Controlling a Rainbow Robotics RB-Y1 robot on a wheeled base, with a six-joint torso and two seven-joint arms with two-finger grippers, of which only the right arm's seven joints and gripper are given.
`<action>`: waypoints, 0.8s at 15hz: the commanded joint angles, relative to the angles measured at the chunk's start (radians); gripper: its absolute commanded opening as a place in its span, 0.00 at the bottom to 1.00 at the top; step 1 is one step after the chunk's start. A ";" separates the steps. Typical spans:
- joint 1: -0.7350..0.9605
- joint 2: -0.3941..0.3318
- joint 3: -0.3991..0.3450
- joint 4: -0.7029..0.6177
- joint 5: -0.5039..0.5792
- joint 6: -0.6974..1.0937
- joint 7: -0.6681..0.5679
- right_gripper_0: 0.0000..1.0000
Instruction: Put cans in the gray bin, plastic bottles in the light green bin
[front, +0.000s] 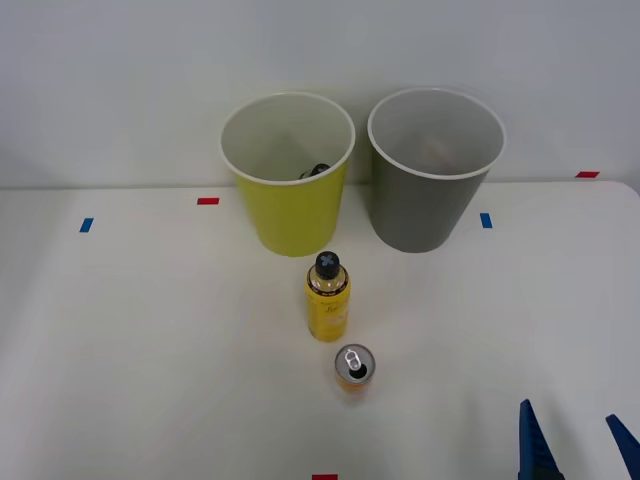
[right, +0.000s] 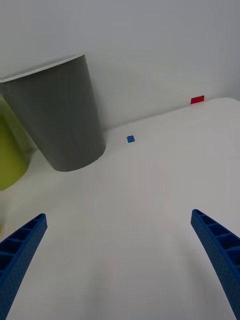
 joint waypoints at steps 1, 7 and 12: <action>-0.039 0.005 -0.045 0.156 0.178 -0.217 -0.267 1.00; -0.172 0.080 -0.203 0.411 0.457 -0.492 -0.593 1.00; -0.278 0.066 -0.358 0.465 0.629 -0.549 -0.829 1.00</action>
